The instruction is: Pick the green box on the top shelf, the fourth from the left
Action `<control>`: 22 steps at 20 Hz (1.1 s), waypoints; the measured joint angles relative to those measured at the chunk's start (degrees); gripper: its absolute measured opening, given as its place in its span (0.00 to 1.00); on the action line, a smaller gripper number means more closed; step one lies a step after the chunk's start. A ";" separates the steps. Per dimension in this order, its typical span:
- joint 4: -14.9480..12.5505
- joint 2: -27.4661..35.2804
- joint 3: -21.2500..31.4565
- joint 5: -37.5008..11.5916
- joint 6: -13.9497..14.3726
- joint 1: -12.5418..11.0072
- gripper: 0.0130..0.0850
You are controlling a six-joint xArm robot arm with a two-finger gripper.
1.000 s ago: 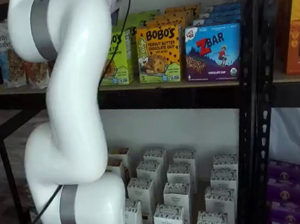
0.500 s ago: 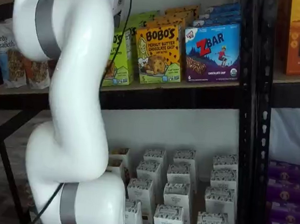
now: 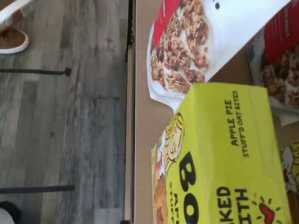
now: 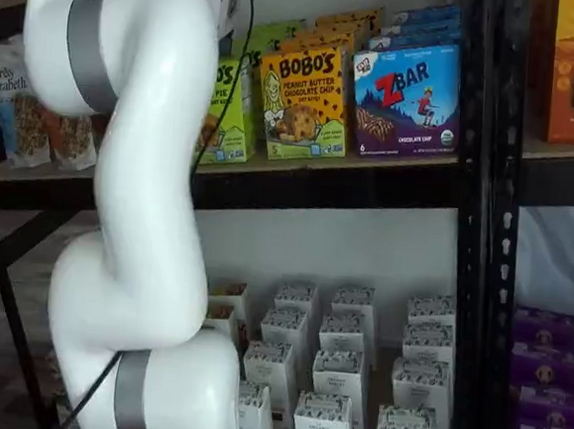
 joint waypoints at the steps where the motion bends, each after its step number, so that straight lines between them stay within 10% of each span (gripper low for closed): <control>1: -0.19 -0.08 0.36 -0.27 -0.02 0.11 1.00; 22: -3.84 -0.78 4.44 -2.81 0.17 1.73 1.00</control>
